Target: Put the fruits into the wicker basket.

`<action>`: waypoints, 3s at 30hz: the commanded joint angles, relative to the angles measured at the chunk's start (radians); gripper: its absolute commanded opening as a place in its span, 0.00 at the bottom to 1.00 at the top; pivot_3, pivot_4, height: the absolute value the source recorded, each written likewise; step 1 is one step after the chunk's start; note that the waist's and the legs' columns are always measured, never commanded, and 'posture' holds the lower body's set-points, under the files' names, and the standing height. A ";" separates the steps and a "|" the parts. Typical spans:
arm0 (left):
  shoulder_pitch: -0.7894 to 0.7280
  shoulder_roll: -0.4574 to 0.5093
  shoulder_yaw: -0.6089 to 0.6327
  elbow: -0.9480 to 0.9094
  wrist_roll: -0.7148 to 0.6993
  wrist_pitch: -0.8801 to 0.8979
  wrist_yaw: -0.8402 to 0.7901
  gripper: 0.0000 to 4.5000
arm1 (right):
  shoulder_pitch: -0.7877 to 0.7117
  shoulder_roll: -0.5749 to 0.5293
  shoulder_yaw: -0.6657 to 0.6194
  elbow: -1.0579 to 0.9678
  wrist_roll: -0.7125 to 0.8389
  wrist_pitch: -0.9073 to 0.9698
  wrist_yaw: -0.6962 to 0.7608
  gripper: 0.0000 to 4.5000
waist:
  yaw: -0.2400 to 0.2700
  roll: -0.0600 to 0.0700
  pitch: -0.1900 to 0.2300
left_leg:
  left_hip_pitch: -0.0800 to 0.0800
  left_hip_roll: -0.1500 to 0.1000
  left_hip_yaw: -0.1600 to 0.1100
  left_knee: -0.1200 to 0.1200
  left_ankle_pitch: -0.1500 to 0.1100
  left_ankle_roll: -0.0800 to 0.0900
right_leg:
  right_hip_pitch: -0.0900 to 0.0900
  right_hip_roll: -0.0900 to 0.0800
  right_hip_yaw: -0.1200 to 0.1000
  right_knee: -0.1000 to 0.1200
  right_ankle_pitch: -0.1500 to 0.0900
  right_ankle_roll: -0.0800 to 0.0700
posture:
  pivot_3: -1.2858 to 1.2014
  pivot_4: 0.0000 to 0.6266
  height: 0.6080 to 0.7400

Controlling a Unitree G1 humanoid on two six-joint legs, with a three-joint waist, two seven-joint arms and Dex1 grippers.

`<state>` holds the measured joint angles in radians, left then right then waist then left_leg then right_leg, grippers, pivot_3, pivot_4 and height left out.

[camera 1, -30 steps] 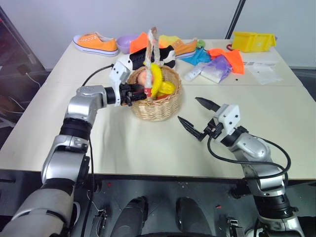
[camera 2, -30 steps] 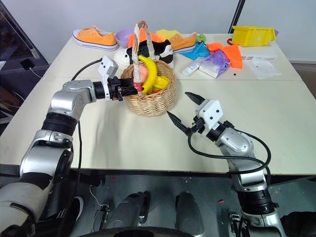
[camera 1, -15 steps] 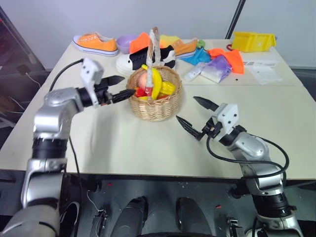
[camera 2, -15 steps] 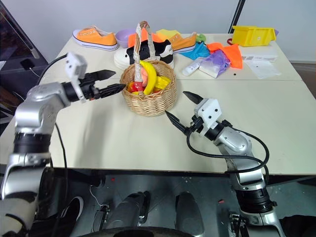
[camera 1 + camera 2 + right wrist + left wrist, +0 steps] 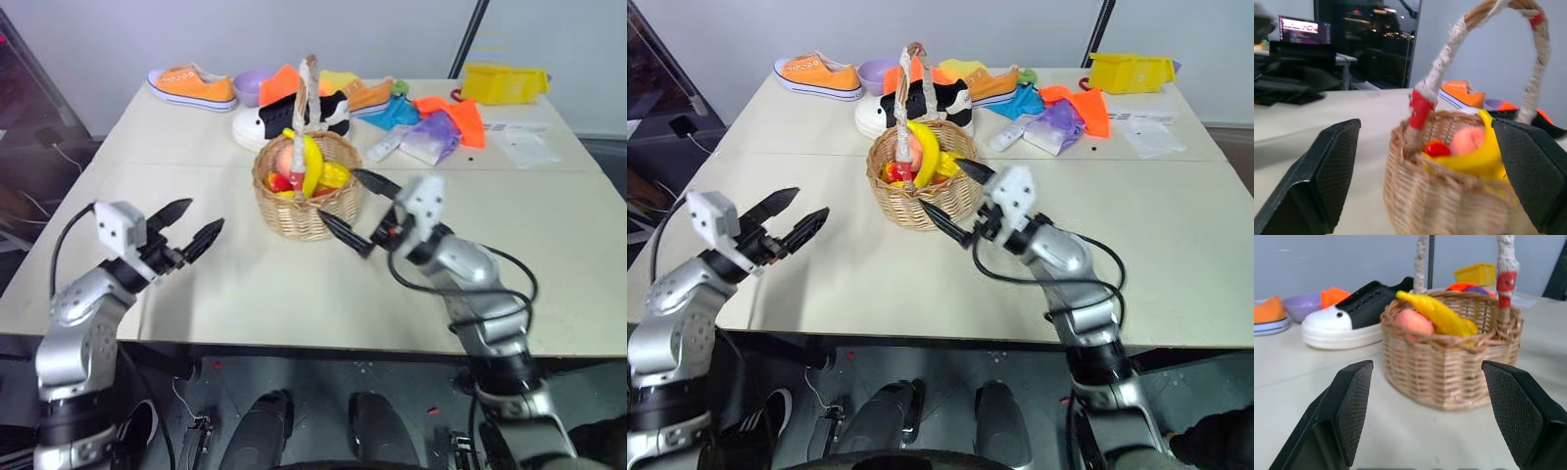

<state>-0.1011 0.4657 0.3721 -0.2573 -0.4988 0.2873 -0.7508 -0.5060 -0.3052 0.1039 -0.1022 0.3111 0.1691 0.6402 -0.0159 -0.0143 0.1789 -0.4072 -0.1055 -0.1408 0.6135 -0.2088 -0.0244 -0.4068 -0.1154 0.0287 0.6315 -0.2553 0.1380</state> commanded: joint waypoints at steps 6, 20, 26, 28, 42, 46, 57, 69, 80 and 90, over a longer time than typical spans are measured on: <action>0.119 0.031 0.062 -0.130 -0.081 -0.029 0.001 0.84 | -0.143 0.135 0.053 0.151 0.016 0.030 0.054 1.00 | -0.001 0.000 0.000 | 0.000 0.001 -0.001 -0.003 0.000 0.000 | -0.002 0.001 0.000 0.000 0.000 0.000 | 0.52 0.24 1.00; 0.249 0.061 0.075 -0.173 -0.158 -0.052 -0.065 0.84 | -0.218 0.190 0.050 0.277 -0.028 0.005 0.036 1.00 | -0.002 0.001 0.000 | 0.000 0.001 0.000 -0.002 0.000 0.000 | -0.002 0.001 0.000 0.000 0.000 -0.001 | 0.52 0.24 1.00; 0.240 0.063 0.056 -0.182 -0.158 -0.049 -0.061 0.85 | -0.247 0.205 0.043 0.332 -0.041 -0.008 0.025 0.88 | -0.003 0.001 0.000 | 0.000 0.001 0.000 -0.003 0.000 -0.001 | -0.002 0.001 0.000 0.000 0.000 -0.001 | 0.52 0.24 1.00; 0.241 0.068 0.055 -0.181 -0.164 -0.044 -0.063 0.85 | -0.252 0.212 0.036 0.338 -0.037 -0.009 0.022 0.71 | -0.004 0.001 0.000 | 0.000 0.001 0.000 -0.003 0.000 -0.001 | -0.002 0.001 0.000 0.000 0.000 -0.001 | 0.52 0.24 1.00; 0.229 0.073 0.031 -0.174 -0.167 -0.050 -0.066 0.85 | -0.203 0.160 0.011 0.245 -0.013 0.012 0.057 0.02 | 0.001 0.002 0.001 | 0.000 0.002 0.000 -0.003 0.000 -0.001 | -0.003 0.002 0.000 0.000 0.000 -0.001 | 0.52 0.24 1.00; 0.204 0.071 0.012 -0.169 -0.175 -0.042 -0.069 0.85 | -0.179 0.085 -0.058 0.103 0.043 0.115 0.030 0.02 | 0.004 0.002 0.001 | -0.001 0.001 -0.001 -0.003 0.000 -0.001 | -0.003 0.001 0.000 -0.001 0.000 -0.001 | 0.52 0.24 1.00; 0.027 0.115 -0.162 -0.070 -0.136 -0.046 -0.198 0.85 | 0.091 -0.182 -0.364 -0.193 0.131 0.313 -0.083 0.02 | 0.004 0.005 0.003 | -0.002 0.000 0.001 -0.003 0.000 0.000 | -0.002 -0.001 0.000 -0.002 -0.002 -0.004 | 0.52 0.24 1.00; -0.344 0.025 -0.357 0.273 -0.067 -0.120 -0.411 0.85 | 0.311 -0.207 -0.703 -0.240 0.190 0.282 -0.256 0.02 | 0.005 0.006 0.003 | -0.002 0.000 0.001 -0.002 0.000 0.001 | 0.000 -0.001 -0.001 -0.002 0.000 0.000 | 0.52 0.24 1.00; -0.394 -0.005 -0.380 0.358 -0.027 -0.162 -0.474 0.85 | 0.310 -0.133 -0.758 -0.205 0.248 0.232 -0.373 0.02 | 0.003 0.008 0.003 | -0.002 0.000 0.001 -0.002 0.000 0.001 | -0.001 -0.001 0.000 -0.002 0.000 0.000 | 0.52 0.24 1.00; -0.360 0.023 -0.364 0.335 -0.027 -0.154 -0.485 0.85 | 0.279 -0.133 -0.742 -0.137 0.259 0.202 -0.404 0.64 | 0.004 0.008 0.003 | -0.002 0.000 0.001 -0.002 0.000 0.001 | -0.001 -0.001 0.000 -0.002 0.000 0.000 | 0.52 0.24 1.00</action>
<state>-0.4670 0.4752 -0.0139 0.1135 -0.5179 0.1398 -1.2307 -0.2216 -0.4257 -0.6297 -0.2125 0.5666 0.3988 0.2401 -0.0121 -0.0066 0.1814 -0.4089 -0.1054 -0.1402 0.6118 -0.2089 -0.0235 -0.4075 -0.1159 0.0283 0.6294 -0.2554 0.1379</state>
